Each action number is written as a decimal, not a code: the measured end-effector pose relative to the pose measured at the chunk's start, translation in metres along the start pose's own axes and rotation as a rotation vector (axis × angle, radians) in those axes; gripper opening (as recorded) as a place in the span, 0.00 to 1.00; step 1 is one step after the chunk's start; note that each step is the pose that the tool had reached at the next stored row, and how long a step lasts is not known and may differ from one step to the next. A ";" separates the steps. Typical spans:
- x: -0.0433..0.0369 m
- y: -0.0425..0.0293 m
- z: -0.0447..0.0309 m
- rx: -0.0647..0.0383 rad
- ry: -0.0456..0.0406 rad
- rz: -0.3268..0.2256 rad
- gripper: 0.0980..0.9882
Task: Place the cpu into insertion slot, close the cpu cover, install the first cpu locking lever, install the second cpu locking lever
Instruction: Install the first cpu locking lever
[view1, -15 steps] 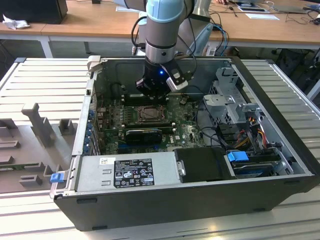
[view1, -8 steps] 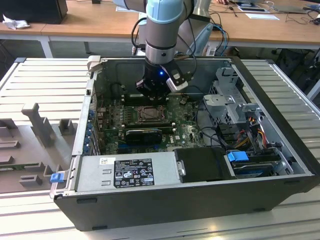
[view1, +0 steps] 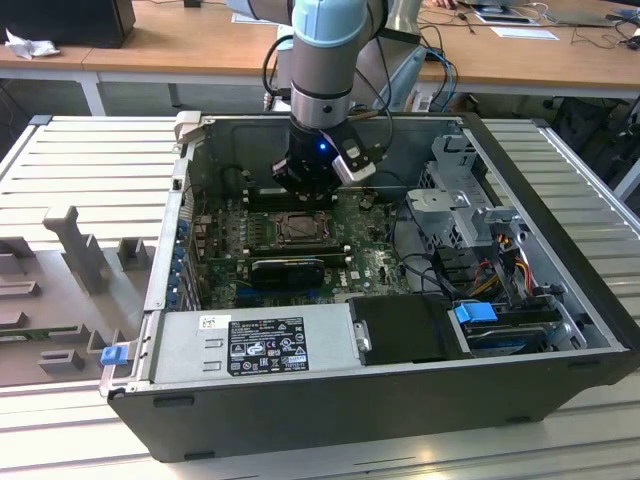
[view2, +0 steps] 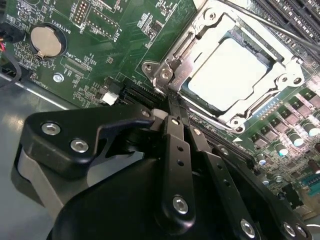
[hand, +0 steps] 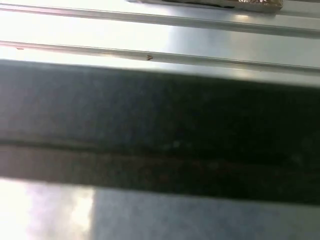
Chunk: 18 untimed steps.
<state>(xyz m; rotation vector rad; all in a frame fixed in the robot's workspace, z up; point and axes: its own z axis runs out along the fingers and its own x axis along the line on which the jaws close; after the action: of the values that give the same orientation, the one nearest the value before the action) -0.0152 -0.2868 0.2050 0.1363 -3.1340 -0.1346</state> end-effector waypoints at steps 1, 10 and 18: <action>0.0000 0.0002 -0.0026 0.000 0.0000 0.000 0.01; 0.0001 0.0005 -0.0233 0.002 0.0012 0.000 0.01; 0.0004 -0.0040 -0.0236 0.002 0.0011 0.000 0.01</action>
<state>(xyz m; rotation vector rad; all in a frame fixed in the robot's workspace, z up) -0.0151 -0.2929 0.2282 0.1364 -3.1331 -0.1316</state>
